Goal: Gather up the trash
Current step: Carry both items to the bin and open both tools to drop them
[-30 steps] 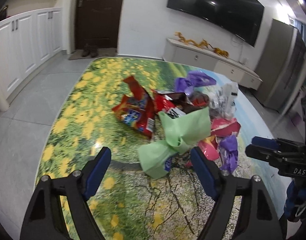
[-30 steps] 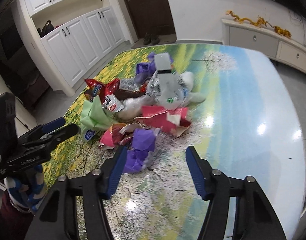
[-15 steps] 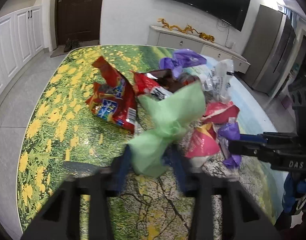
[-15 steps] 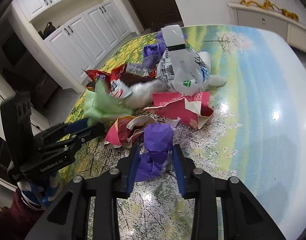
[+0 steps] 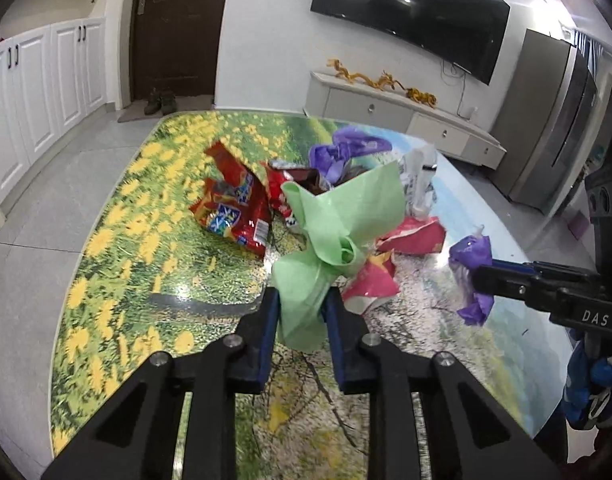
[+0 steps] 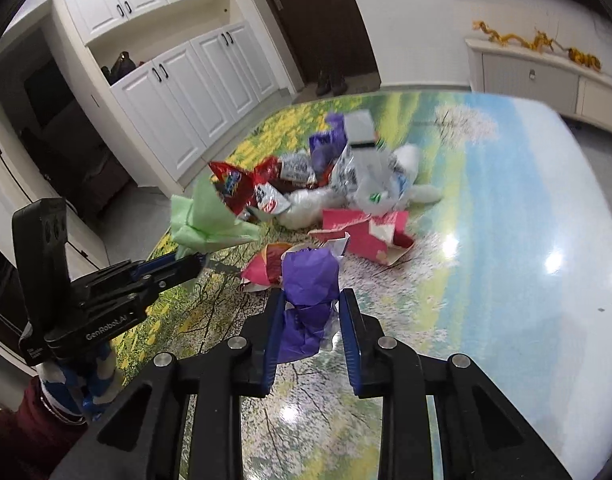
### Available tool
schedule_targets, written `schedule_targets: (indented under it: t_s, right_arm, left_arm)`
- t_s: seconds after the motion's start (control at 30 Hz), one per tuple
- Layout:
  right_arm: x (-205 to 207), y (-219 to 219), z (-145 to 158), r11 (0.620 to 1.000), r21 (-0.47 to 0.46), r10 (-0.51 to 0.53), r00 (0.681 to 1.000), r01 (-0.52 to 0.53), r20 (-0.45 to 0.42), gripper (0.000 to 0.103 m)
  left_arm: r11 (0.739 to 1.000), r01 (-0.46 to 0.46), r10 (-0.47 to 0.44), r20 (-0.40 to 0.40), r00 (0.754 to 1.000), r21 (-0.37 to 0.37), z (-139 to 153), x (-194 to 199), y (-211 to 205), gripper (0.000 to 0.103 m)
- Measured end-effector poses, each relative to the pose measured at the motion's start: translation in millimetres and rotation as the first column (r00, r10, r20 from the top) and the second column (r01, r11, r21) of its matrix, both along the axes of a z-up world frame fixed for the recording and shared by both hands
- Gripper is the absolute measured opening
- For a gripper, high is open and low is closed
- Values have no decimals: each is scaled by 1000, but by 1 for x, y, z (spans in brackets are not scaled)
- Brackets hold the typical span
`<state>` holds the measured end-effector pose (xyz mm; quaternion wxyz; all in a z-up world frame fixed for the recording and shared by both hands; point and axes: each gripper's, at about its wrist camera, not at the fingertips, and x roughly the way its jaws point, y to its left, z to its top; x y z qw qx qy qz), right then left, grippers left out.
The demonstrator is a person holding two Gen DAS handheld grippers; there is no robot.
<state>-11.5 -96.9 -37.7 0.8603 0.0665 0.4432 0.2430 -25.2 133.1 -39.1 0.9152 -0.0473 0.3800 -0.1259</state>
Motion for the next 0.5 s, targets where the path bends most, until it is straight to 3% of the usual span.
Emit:
schedule_targets:
  t_s: [0.3, 0.4, 0.5]
  right_arm:
    - [-15, -76, 29, 988, 19, -155, 981, 154, 118, 27]
    - [-23, -117, 34, 970, 16, -243, 958, 244, 152, 27]
    - [-33, -172, 34, 928, 3, -368, 914, 373, 173, 27]
  left_arm:
    - [997, 70, -70, 59, 996, 14, 41, -1, -60, 22]
    - [989, 145, -146, 53, 988, 6, 48, 6, -100, 22]
    - [969, 245, -245, 42, 969, -2, 54, 15, -151, 22]
